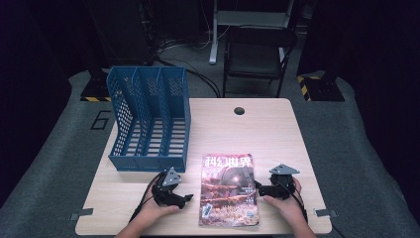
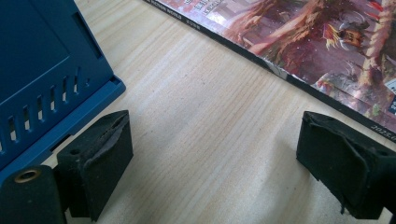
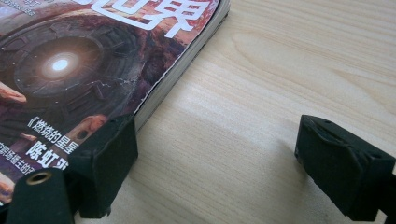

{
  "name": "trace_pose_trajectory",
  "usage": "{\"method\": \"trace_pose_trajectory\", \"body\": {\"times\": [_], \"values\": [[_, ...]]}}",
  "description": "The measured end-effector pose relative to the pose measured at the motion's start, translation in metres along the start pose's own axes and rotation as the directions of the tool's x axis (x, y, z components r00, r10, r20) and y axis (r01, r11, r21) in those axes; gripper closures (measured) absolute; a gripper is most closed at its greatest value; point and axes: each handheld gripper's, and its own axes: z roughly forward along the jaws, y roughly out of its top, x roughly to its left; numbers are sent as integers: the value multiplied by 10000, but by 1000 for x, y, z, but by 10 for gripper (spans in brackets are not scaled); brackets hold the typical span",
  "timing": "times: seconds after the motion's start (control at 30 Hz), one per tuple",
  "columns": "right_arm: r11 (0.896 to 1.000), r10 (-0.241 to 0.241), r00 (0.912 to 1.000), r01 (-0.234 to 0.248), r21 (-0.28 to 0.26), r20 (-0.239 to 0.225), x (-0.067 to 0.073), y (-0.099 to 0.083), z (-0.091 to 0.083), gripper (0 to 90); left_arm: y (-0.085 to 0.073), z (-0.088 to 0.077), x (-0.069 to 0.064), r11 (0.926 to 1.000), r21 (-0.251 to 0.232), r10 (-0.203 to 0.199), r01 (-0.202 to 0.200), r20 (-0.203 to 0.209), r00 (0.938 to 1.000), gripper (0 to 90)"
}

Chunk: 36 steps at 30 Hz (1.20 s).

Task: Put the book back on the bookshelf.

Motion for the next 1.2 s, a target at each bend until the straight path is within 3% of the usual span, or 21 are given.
{"method": "trace_pose_trajectory", "body": {"times": [0.2, 0.27, 0.53, 0.77, 0.9, 0.93, 1.2], "values": [[9999, -99, 9999, 100, 44, -43, 0, -3, -4, 127, 1, 0, 0, 9999, 104, -69, 68, 146, 9999, 106], [10000, 76, 10000, -76, -19, -54, 2, -3, -4, 128, 1, 0, -1, 9999, 103, -7, 5, 163, 9999, 106], [10000, 28, 10000, -28, -12, -46, 2, -3, -4, 134, 2, 2, -2, 10000, 42, -56, 55, 58, 10000, 106], [9991, 54, 9999, -50, 419, -86, 2, 0, -11, 282, 2, 2, -3, 9999, -23, -128, 128, 56, 9999, 108], [9977, 335, 9993, -323, 595, -187, 4, 3, -13, 355, 2, 2, -3, 9999, -45, -136, 137, 14, 9999, 112], [9972, 514, 9987, -512, 552, -13, 3, 4, -15, 374, 2, 2, -3, 9999, -49, -145, 145, 5, 9999, 113], [9947, 1018, 9947, -1016, 134, -165, 7, 9, -26, 392, 2, 3, -4, 9997, -47, -229, 229, -73, 9997, 113]]}}
